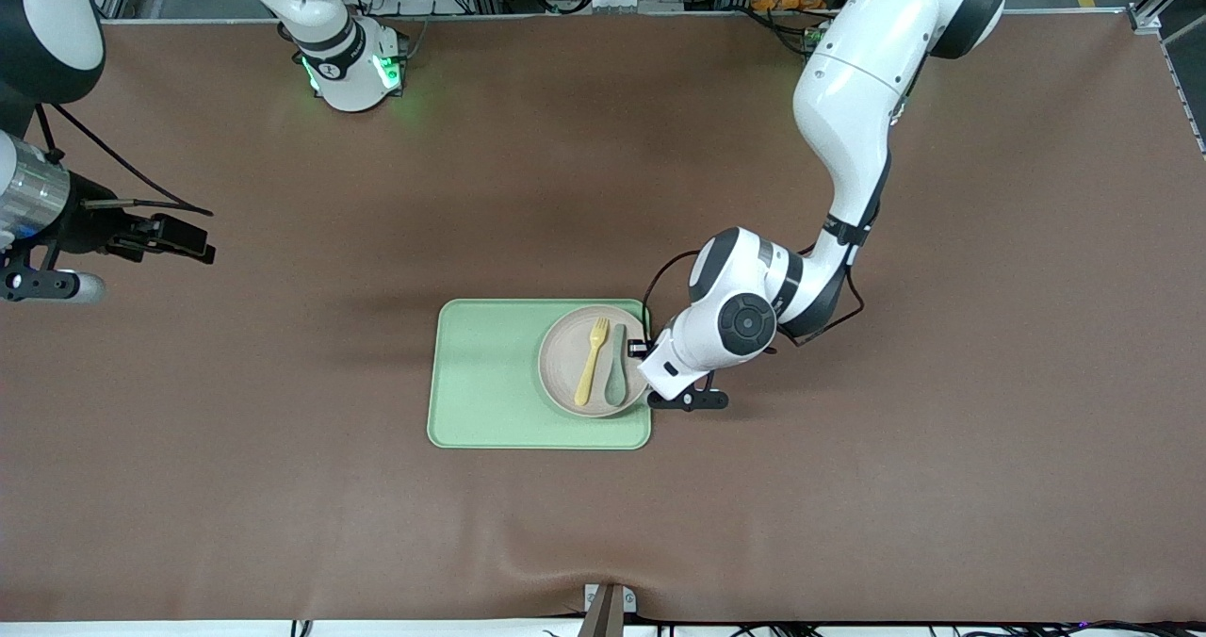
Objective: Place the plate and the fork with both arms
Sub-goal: 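Carry the plate with the left gripper onto the green tray, then release the plate and withdraw the left gripper while the right gripper approaches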
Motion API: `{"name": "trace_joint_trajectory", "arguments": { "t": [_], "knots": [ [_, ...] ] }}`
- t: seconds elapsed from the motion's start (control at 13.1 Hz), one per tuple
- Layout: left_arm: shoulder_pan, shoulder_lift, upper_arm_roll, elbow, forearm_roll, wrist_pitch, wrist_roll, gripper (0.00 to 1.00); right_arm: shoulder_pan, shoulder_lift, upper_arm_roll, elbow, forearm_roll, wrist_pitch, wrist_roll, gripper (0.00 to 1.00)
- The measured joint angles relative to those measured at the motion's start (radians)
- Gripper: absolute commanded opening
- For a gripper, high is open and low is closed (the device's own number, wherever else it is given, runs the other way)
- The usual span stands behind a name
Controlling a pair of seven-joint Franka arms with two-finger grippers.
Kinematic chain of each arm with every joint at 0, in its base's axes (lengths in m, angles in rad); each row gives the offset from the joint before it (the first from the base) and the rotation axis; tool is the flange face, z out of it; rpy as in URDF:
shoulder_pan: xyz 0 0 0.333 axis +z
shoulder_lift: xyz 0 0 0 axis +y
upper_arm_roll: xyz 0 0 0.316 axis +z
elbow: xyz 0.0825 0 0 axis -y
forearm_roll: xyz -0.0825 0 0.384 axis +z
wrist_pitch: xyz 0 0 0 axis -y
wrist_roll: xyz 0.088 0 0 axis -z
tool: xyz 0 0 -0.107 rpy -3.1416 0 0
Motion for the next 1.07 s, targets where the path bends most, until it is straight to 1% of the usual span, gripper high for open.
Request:
{"name": "trace_joint_trajectory", "arguments": {
  "t": [0.23,0.3,0.38,0.53,0.76,0.91,1.07],
  "knots": [
    [-0.006,0.014,-0.001,0.004,0.0,0.034,-0.031,0.0,0.0,0.028,0.005,0.0,0.0,0.0,-0.001,1.0],
    [-0.006,0.017,-0.002,0.005,-0.001,0.038,-0.037,0.04,0.001,0.037,0.008,0.0,0.0,0.003,-0.001,1.0],
    [-0.008,0.021,-0.002,0.005,-0.002,0.047,-0.046,0.26,0.001,0.043,0.01,0.0,0.0,0.009,-0.001,1.0],
    [-0.016,0.032,-0.003,0.005,-0.002,0.078,-0.059,1.0,0.009,0.048,0.014,0.001,-0.007,0.016,-0.005,1.0],
    [-0.022,0.038,-0.004,0.013,-0.004,0.094,-0.067,1.0,0.047,0.048,0.017,0.014,-0.066,0.021,0.008,1.0],
    [-0.02,0.035,0.002,0.029,-0.003,0.093,-0.068,1.0,0.07,0.059,0.019,0.028,-0.068,0.022,0.058,1.0],
    [-0.017,0.008,0.019,0.047,0.009,0.065,-0.067,1.0,0.103,0.093,0.021,0.058,-0.068,0.04,0.099,1.0]
  ]
}}
